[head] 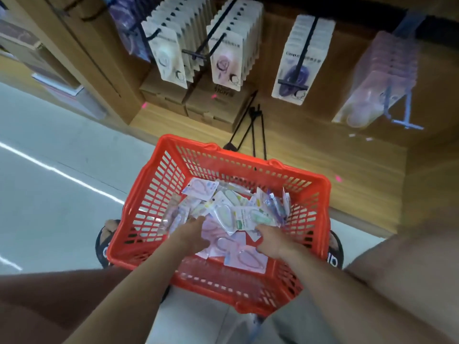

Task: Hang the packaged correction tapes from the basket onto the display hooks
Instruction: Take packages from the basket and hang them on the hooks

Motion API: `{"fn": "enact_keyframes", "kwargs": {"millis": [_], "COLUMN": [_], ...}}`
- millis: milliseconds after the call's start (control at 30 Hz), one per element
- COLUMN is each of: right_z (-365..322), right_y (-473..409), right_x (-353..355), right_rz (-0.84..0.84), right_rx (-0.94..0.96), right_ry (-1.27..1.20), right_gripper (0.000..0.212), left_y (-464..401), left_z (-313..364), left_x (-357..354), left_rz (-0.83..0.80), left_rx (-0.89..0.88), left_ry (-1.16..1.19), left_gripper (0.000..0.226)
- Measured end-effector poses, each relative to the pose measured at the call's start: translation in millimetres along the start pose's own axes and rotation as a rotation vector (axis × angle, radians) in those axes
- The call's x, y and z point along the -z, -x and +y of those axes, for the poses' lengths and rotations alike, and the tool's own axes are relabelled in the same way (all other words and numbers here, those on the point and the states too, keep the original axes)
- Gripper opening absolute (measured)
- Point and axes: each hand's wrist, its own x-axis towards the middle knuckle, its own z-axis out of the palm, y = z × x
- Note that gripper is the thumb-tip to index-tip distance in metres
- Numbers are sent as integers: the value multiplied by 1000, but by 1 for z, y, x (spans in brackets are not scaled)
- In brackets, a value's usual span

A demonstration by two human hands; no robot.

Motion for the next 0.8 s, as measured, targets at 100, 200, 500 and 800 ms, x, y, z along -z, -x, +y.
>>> {"fn": "enact_keyframes", "kwargs": {"millis": [100, 200, 500, 800], "right_z": [2, -3, -19, -18], "right_y": [-9, -11, -19, -28], "right_x": [-14, -21, 0, -14], "right_rz": [-79, 1, 423, 319], "right_rx": [-17, -16, 1, 59], "right_ry": [85, 164, 179, 488], "right_gripper": [57, 47, 51, 99], "left_y": [-10, -18, -39, -68], "left_z": [-5, -6, 41, 29], "left_x": [-9, -15, -7, 4], "left_rz": [-10, 66, 259, 327], "left_rx": [-57, -110, 33, 372], "left_ry": [-100, -69, 517, 1247], "left_gripper": [84, 91, 72, 67]}}
